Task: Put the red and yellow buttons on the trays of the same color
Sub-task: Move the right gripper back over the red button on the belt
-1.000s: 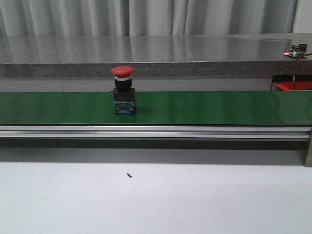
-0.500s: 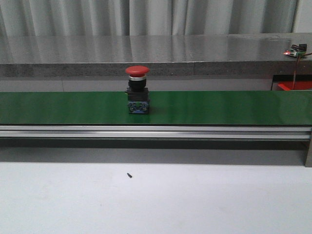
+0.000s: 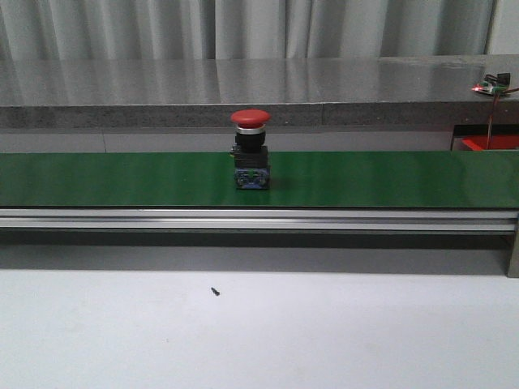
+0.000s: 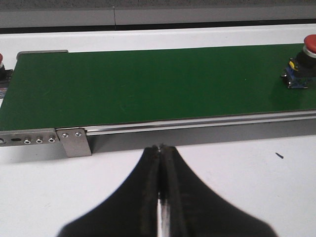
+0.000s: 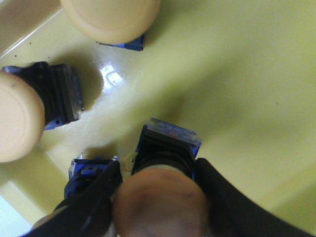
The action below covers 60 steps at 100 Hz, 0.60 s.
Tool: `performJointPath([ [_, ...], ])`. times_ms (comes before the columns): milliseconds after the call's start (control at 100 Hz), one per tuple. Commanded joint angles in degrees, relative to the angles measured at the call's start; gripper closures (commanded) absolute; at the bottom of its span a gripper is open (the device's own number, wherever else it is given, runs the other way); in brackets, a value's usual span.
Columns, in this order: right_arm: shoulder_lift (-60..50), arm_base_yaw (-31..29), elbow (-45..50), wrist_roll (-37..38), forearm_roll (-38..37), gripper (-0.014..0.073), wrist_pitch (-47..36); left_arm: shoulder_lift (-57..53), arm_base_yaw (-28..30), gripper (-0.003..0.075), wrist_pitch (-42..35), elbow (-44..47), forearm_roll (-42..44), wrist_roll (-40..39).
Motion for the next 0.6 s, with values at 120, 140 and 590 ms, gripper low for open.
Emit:
performJointPath([
  [120, -1.2, -0.4, -1.3, -0.5, 0.7, 0.0274, -2.1, 0.1, -0.6, 0.074, -3.8, -1.6, -1.2, -0.1],
  [140, -1.2, -0.4, -1.3, -0.5, 0.7, 0.0257, -2.1, 0.1, -0.6, 0.074, -3.8, -1.6, -1.2, -0.1],
  [590, -2.7, -0.4, -1.7, -0.5, 0.6, 0.0211, -2.6, 0.1, -0.6, 0.074, -3.8, -1.6, -1.2, -0.1],
])
